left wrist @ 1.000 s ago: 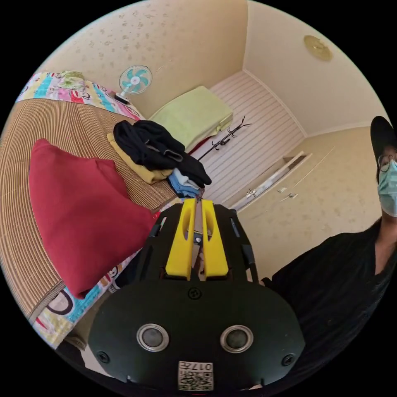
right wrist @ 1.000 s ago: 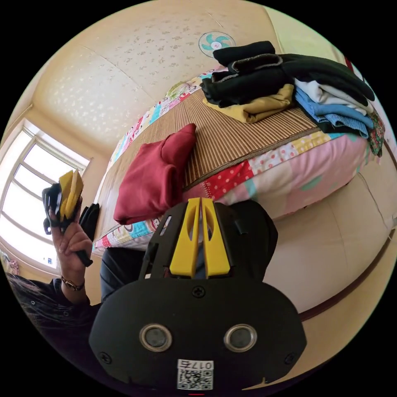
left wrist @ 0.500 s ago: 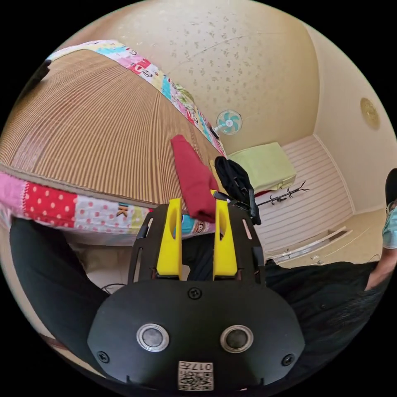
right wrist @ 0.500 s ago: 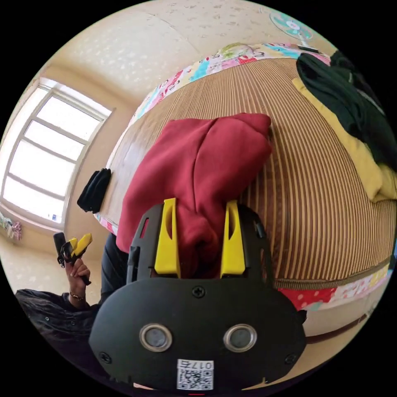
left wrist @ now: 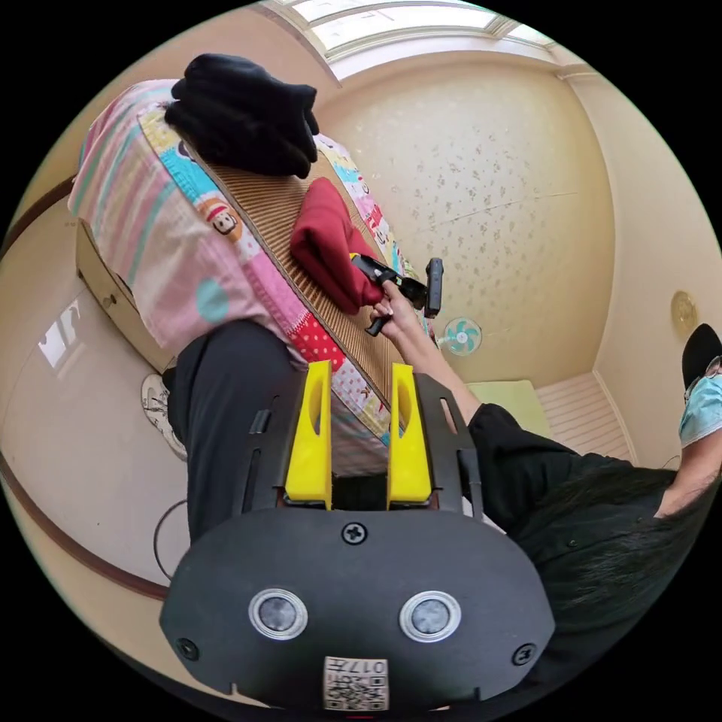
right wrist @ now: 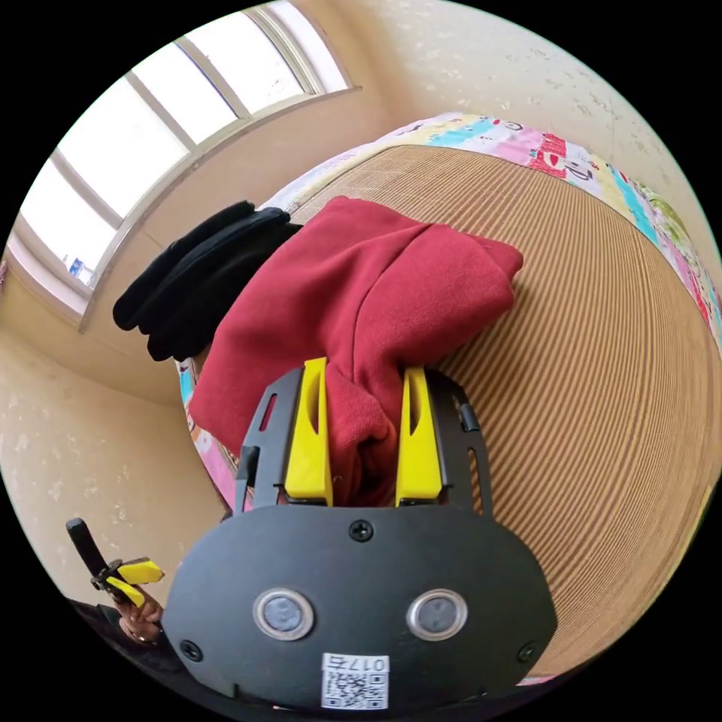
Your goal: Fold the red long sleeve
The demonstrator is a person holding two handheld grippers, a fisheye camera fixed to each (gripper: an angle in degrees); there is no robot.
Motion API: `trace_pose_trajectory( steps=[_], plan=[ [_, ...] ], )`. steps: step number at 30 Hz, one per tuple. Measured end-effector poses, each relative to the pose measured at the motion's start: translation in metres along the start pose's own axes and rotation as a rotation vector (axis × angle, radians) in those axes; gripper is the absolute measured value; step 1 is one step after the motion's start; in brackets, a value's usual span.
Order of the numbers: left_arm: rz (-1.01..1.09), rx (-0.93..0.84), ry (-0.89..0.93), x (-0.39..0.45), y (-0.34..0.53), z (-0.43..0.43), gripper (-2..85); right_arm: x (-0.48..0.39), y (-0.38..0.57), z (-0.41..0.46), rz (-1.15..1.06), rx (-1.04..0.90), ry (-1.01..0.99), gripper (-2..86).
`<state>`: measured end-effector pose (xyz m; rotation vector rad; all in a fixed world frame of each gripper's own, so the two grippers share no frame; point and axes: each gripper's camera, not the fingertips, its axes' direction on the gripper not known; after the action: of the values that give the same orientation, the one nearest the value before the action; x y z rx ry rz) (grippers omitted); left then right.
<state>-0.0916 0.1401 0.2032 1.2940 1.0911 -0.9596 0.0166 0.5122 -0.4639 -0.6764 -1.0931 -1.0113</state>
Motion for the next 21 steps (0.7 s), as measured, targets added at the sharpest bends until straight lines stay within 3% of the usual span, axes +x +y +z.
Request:
trace_pose_trajectory(
  steps=[7,13,15,21],
  plan=[
    [0.077,0.034,-0.059,0.012,0.014,0.015,11.6,-0.074,-0.02,0.038,-0.02,0.032,0.15,14.0],
    [0.236,-0.085,-0.08,0.033,0.027,0.085,11.5,0.044,0.086,-0.049,0.027,0.128,-0.275,11.4],
    [0.289,-0.133,-0.079,0.041,0.031,0.112,11.4,0.105,0.165,-0.094,0.099,0.252,-0.126,10.4],
    [0.414,-0.146,-0.143,0.07,0.062,0.185,11.2,0.265,0.33,-0.241,0.476,0.352,0.379,11.2]
  ],
)
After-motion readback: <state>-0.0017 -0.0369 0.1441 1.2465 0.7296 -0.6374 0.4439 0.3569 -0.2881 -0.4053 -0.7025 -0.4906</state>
